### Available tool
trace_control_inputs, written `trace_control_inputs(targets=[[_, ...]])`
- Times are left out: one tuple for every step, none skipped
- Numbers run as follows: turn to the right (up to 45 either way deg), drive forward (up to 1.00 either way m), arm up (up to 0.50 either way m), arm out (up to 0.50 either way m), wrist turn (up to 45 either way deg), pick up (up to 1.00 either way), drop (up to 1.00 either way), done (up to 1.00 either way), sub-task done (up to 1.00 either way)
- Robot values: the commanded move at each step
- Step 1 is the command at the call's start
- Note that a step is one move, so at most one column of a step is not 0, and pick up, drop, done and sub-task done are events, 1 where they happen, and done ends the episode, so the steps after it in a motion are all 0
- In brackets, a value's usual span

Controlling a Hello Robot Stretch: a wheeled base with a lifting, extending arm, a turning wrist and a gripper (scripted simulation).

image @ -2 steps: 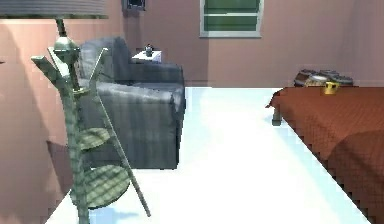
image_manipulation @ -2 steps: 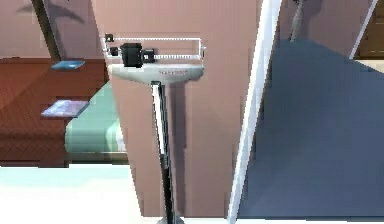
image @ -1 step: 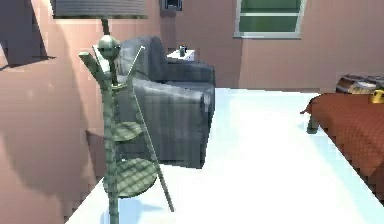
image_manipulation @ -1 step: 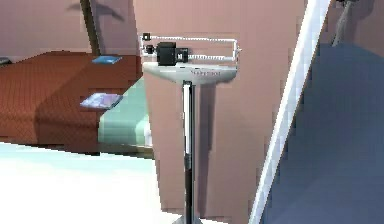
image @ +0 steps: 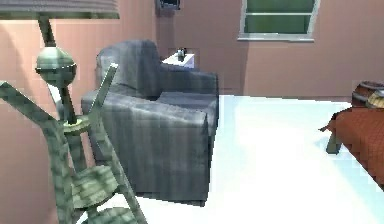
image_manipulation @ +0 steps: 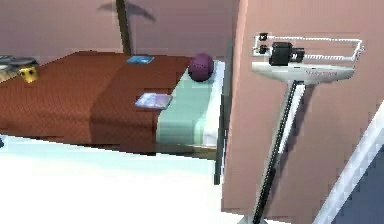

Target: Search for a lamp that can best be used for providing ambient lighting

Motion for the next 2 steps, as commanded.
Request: trace_control_inputs(targets=[[-30.0, 0.0, 0.0, 0.0, 0.0, 0.0, 0.0, 0.0, 0.0], [0.0, 0.0, 0.0, 0.0, 0.0, 0.0, 0.0, 1.0, 0.0]])
